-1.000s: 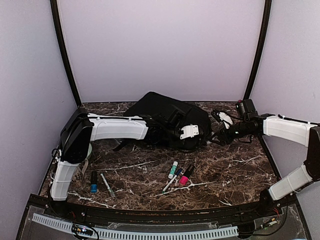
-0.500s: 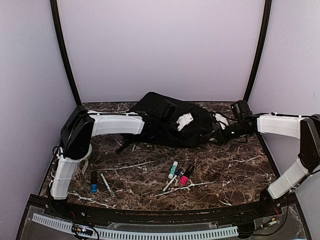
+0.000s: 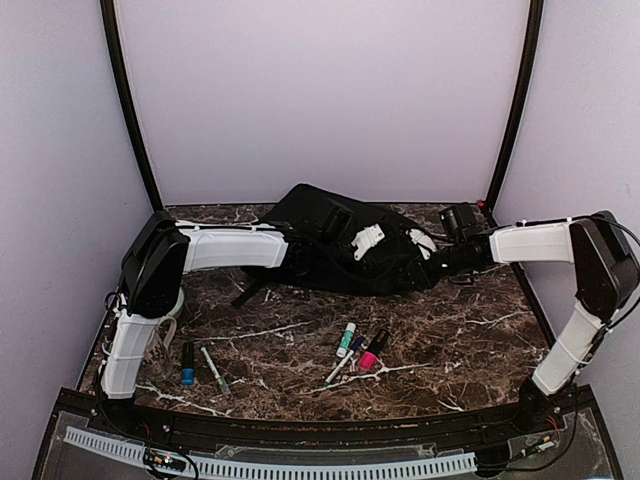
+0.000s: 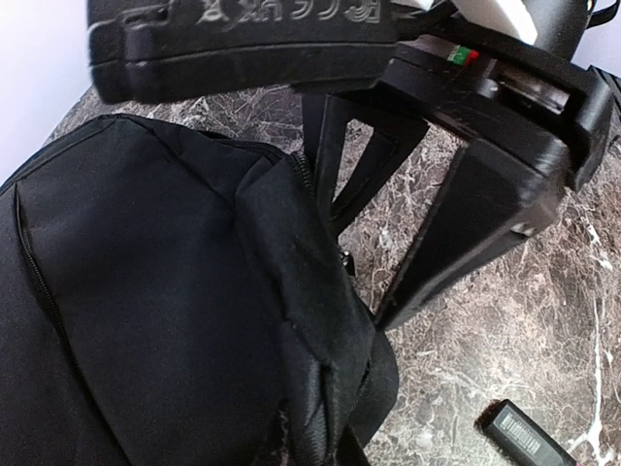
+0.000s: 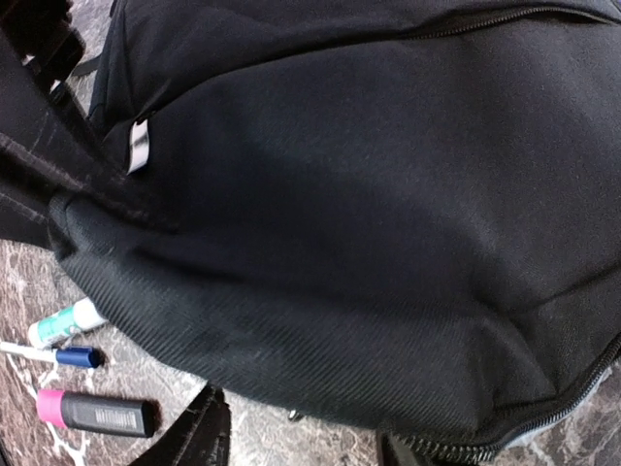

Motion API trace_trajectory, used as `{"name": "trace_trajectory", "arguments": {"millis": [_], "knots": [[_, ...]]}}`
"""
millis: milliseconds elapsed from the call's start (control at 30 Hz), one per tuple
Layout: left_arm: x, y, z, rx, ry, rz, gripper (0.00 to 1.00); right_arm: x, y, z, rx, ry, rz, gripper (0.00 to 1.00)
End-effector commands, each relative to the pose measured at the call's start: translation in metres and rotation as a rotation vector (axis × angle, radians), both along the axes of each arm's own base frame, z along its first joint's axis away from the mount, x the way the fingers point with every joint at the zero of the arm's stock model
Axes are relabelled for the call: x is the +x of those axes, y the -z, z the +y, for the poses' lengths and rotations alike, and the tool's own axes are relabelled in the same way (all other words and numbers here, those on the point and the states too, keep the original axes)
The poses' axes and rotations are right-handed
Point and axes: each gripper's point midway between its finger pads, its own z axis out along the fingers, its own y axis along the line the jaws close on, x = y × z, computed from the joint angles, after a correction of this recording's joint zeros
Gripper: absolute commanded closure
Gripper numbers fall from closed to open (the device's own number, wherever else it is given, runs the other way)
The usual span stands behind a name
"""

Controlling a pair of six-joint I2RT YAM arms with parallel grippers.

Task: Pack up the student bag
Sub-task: Zip the student bag at the center of the board.

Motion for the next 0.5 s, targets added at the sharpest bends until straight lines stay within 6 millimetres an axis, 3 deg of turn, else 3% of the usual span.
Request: {"name": "trace_trajectory", "arguments": {"millis": [0, 167, 467], "knots": [[-0.0115, -0.0473, -0.0223, -0.137, 0.076, -0.017, 1.00, 0.0171, -0.0130, 0.0121, 0.032, -0.004, -0.070, 0.54], [-0.0120, -0.0493, -0.0222, -0.134, 0.082, -0.023, 1.00, 0.0123, -0.0106, 0.0133, 0.034, -0.029, -0.069, 0.70], [-0.0120, -0.0464, -0.0198, -0.113, 0.085, -0.033, 1.00, 0.0181, -0.0126, 0.0047, -0.003, 0.016, -0.108, 0.73]]}}
